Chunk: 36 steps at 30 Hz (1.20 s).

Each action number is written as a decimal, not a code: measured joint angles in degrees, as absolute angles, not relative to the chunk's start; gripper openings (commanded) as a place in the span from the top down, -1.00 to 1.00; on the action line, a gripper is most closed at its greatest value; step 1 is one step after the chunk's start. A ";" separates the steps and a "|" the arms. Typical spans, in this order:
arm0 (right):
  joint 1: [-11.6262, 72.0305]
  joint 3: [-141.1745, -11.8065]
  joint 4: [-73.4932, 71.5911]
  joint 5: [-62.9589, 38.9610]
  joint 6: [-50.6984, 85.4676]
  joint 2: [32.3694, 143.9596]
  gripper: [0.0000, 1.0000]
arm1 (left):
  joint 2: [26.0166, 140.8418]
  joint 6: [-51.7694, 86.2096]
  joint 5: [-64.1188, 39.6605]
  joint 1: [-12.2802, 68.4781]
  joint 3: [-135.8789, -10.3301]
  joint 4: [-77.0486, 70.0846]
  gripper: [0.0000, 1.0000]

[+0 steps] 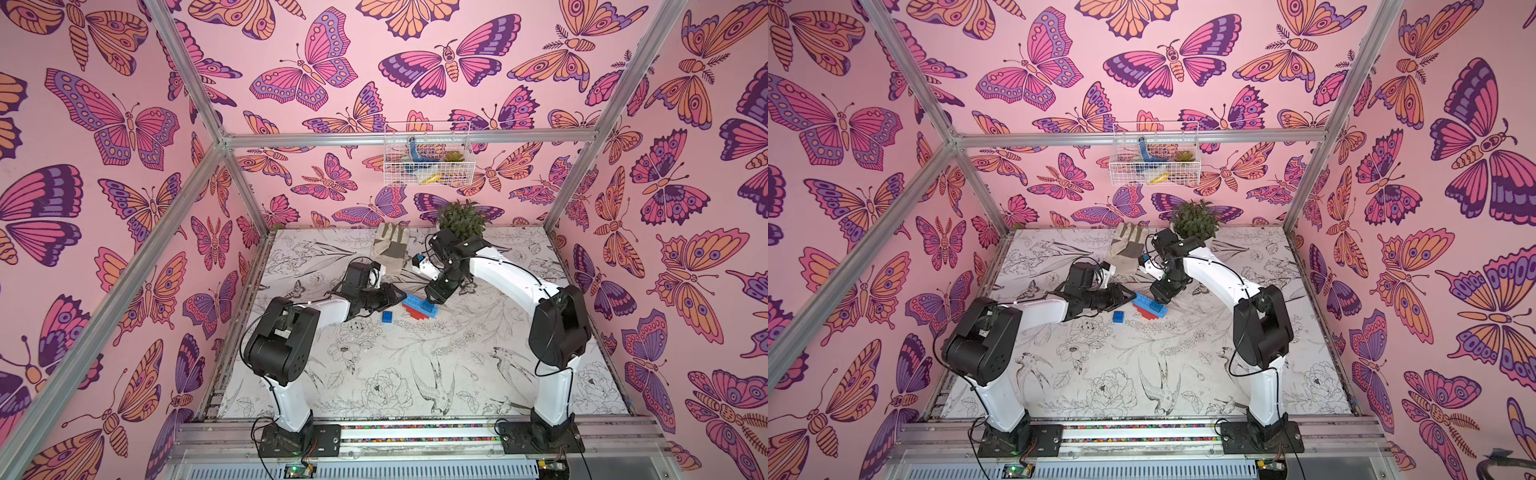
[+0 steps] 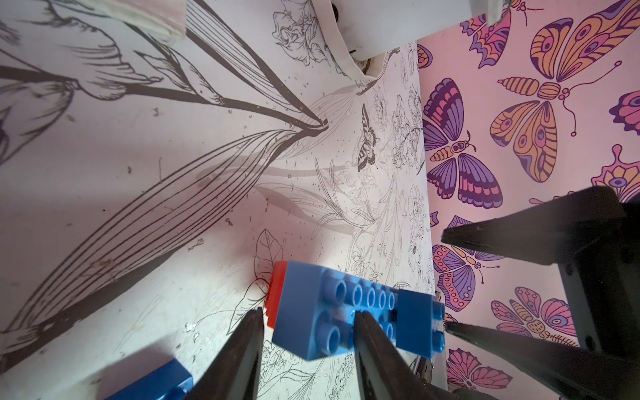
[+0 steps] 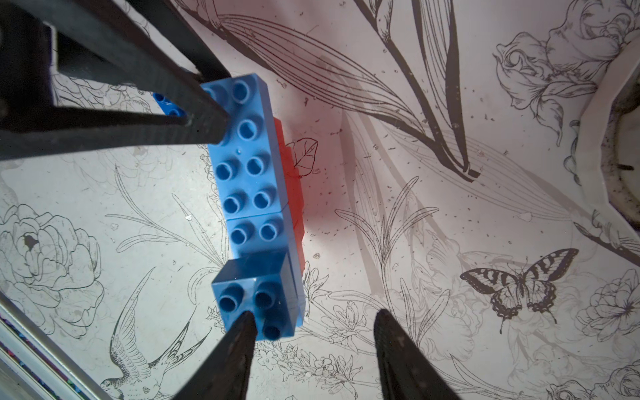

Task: Assemble a heart with lego
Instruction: Assemble the lego brick with the lego brick.

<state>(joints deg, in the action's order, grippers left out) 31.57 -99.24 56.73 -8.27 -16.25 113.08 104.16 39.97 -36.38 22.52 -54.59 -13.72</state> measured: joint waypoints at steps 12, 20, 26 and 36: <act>31.66 -101.84 58.61 -6.96 -16.49 115.31 -0.09 | 103.94 40.10 -36.38 22.57 -54.41 -13.69 0.08; 32.93 -99.72 56.95 -5.13 -17.08 113.75 -0.08 | 103.94 40.73 -36.03 22.59 -54.39 -13.69 0.08; 33.76 -99.35 56.51 -3.77 -17.67 113.43 -0.08 | 103.94 41.23 -36.01 22.63 -54.39 -13.69 0.08; 33.85 -97.93 55.61 -3.51 -19.14 112.60 -0.04 | 103.83 41.52 -35.59 22.87 -54.39 -13.61 0.09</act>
<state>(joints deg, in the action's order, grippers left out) 33.85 -97.93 55.61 -3.51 -19.14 112.60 103.83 41.52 -35.59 22.87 -54.39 -13.61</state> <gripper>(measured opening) 0.518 0.459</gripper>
